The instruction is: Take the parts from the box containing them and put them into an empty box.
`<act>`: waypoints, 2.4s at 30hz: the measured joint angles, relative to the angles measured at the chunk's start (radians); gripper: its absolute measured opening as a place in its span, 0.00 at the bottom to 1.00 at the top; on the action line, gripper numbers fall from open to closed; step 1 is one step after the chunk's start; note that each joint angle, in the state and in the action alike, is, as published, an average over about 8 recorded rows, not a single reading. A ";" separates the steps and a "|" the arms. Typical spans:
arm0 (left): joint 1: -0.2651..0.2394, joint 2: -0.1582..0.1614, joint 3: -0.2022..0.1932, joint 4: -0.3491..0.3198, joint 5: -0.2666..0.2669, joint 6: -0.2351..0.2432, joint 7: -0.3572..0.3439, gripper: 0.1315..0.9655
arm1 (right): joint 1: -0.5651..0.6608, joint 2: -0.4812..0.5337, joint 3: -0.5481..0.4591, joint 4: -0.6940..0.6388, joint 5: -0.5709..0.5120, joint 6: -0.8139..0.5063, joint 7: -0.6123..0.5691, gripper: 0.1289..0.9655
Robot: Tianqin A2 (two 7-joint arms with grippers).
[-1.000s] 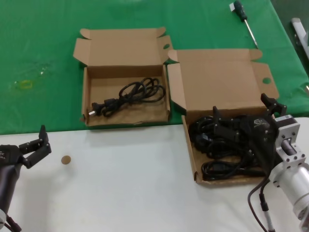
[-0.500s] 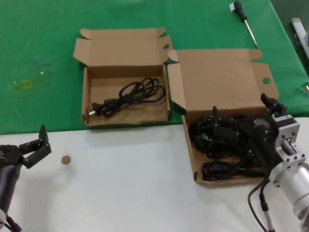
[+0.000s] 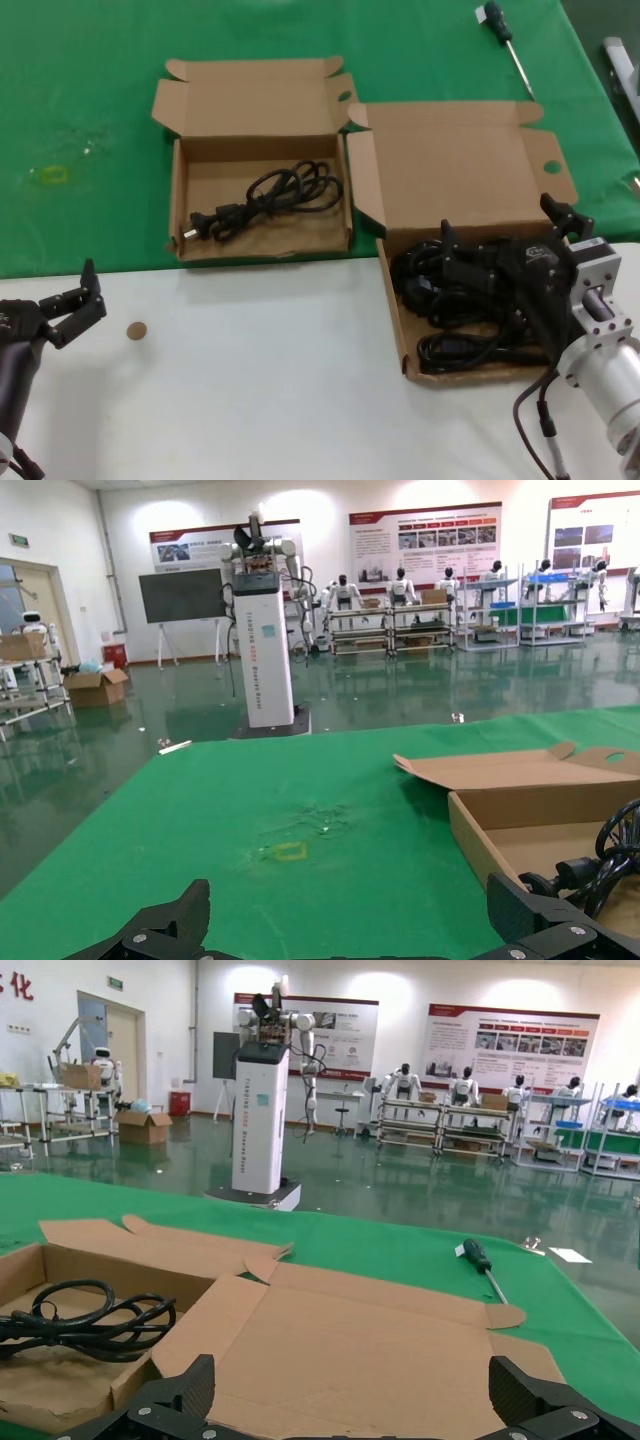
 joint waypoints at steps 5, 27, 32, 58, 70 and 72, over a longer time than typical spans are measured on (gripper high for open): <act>0.000 0.000 0.000 0.000 0.000 0.000 0.000 1.00 | 0.000 0.000 0.000 0.000 0.000 0.000 0.000 1.00; 0.000 0.000 0.000 0.000 0.000 0.000 0.000 1.00 | 0.000 0.000 0.000 0.000 0.000 0.000 0.000 1.00; 0.000 0.000 0.000 0.000 0.000 0.000 0.000 1.00 | 0.000 0.000 0.000 0.000 0.000 0.000 0.000 1.00; 0.000 0.000 0.000 0.000 0.000 0.000 0.000 1.00 | 0.000 0.000 0.000 0.000 0.000 0.000 0.000 1.00; 0.000 0.000 0.000 0.000 0.000 0.000 0.000 1.00 | 0.000 0.000 0.000 0.000 0.000 0.000 0.000 1.00; 0.000 0.000 0.000 0.000 0.000 0.000 0.000 1.00 | 0.000 0.000 0.000 0.000 0.000 0.000 0.000 1.00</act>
